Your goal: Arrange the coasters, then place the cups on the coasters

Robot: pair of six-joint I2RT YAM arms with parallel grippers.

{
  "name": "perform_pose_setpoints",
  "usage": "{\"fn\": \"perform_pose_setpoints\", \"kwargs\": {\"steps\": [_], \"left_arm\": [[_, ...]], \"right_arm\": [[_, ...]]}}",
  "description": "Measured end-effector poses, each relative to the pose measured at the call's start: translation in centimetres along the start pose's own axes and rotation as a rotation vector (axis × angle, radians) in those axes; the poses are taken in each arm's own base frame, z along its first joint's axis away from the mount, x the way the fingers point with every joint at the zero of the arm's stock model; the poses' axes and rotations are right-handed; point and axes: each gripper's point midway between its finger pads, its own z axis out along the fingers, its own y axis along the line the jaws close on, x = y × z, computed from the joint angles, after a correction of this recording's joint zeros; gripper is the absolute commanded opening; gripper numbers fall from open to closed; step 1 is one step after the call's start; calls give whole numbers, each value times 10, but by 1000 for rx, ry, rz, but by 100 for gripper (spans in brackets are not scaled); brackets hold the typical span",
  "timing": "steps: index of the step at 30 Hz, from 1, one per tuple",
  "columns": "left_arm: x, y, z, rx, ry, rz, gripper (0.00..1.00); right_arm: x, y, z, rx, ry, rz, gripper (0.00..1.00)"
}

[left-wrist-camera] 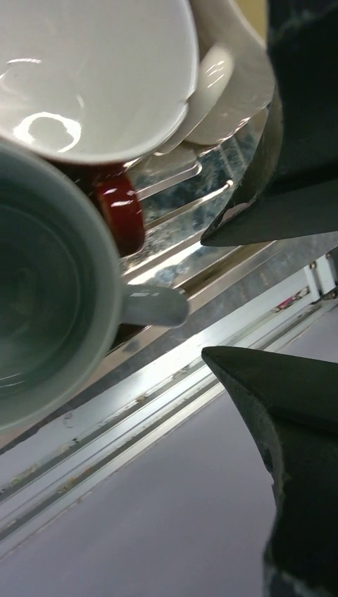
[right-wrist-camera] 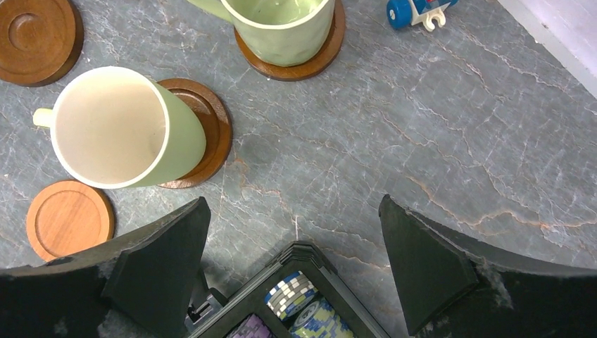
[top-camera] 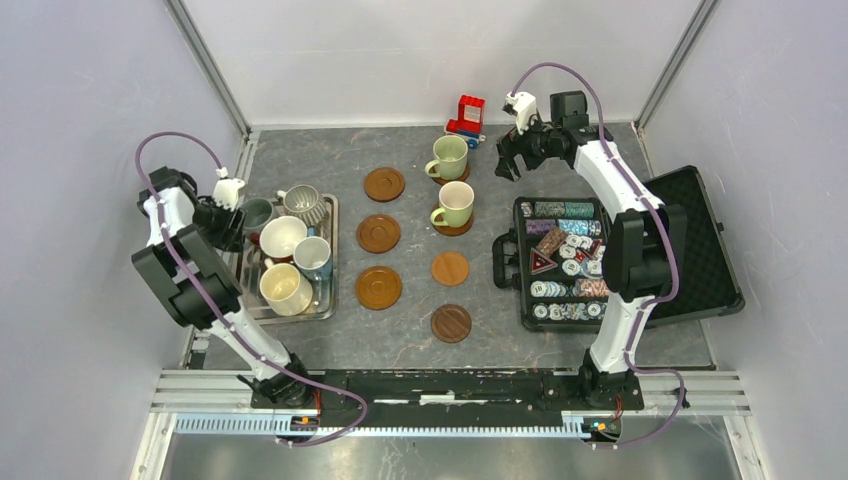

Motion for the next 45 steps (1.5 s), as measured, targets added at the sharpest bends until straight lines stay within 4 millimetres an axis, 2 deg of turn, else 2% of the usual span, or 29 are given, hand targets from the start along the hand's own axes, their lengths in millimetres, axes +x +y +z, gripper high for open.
{"fn": "perform_pose_setpoints", "kwargs": {"steps": [6,9,11,17,20,22,24,26,34,38,45], "left_arm": [[-14,11,25,6,-24,29,56],[-21,14,34,-1,-34,52,49],[-23,16,43,0,-35,58,44],[-21,21,57,-1,-32,61,39],[-22,24,59,-11,-34,64,29],[-23,26,59,-19,-38,69,18],[-24,27,59,-24,-42,70,4],[-24,28,60,-25,-45,70,2],[-27,21,50,-22,-64,2,2],[-36,23,31,-40,-101,-58,2],[-65,30,-3,-88,-198,-116,2]], "right_arm": [[3,-4,-2,23,16,-15,98],[1,-4,-6,31,16,-25,98],[0,-4,-10,39,15,-30,98],[-9,-3,-21,58,-1,-52,98],[-12,-3,-23,61,-7,-57,98],[-12,-2,-23,61,-7,-57,98],[-11,-2,-23,60,-6,-57,98],[-11,-2,-23,60,-6,-57,98],[-12,-1,-23,56,-8,-56,98],[-12,-1,-23,52,-10,-56,98],[-6,2,-20,38,-3,-49,98]]}}
